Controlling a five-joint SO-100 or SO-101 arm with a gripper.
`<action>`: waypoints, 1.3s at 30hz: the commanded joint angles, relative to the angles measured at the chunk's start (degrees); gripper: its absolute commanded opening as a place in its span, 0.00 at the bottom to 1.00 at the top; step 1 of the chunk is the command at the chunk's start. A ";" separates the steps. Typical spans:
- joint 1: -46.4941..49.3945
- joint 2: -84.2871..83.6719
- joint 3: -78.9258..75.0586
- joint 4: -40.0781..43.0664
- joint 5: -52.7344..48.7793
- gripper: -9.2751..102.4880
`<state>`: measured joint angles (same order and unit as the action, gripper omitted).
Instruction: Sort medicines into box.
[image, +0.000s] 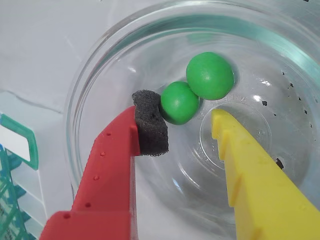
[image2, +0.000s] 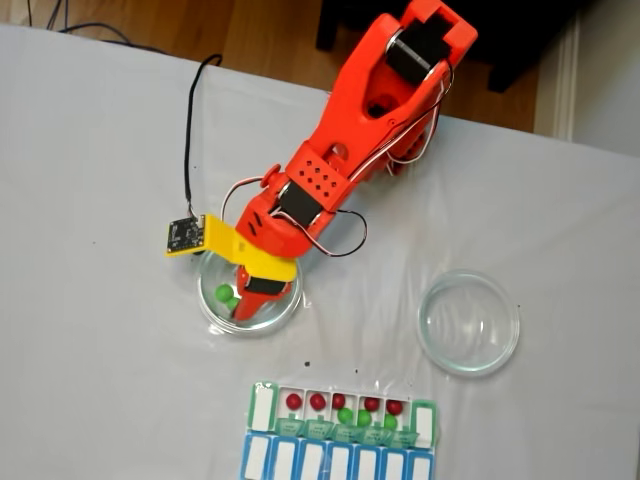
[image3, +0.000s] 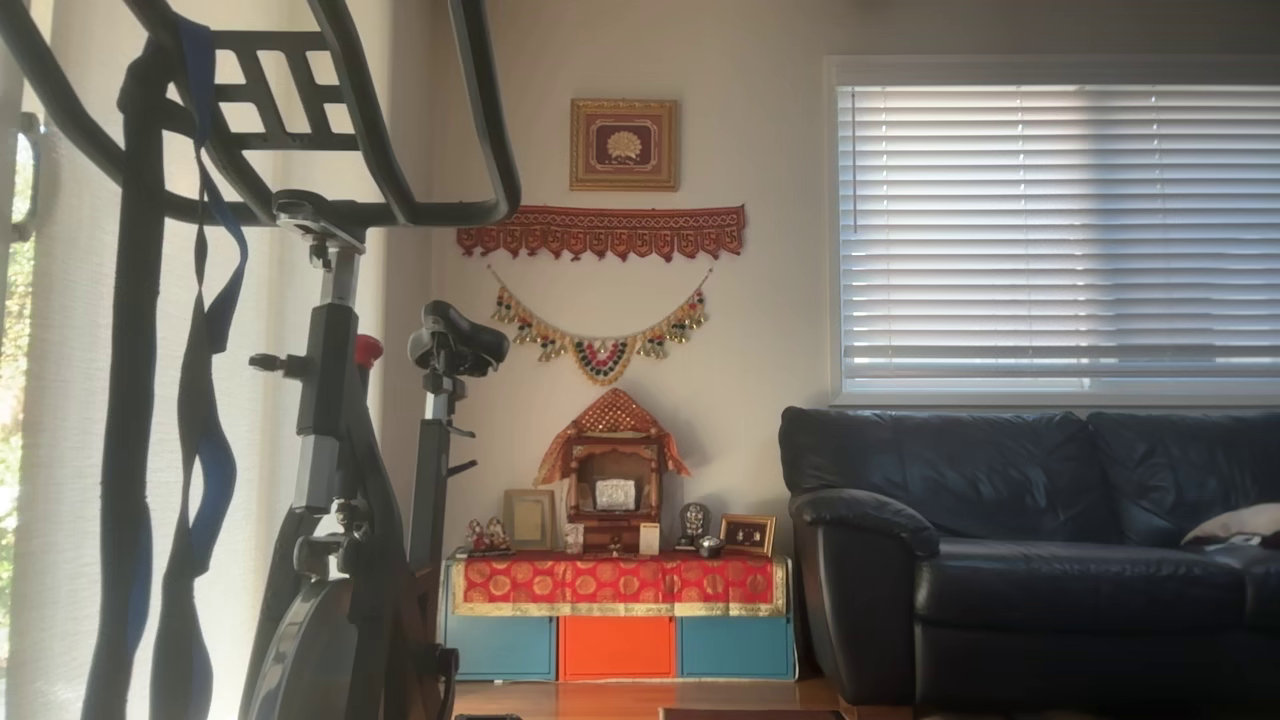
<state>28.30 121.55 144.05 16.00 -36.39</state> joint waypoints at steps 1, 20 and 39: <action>0.00 5.45 -0.53 -1.67 -0.62 0.22; -0.35 4.04 0.53 -5.10 -2.29 0.19; -0.09 3.78 -1.05 1.23 -2.55 0.21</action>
<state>28.21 122.61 145.81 17.31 -39.11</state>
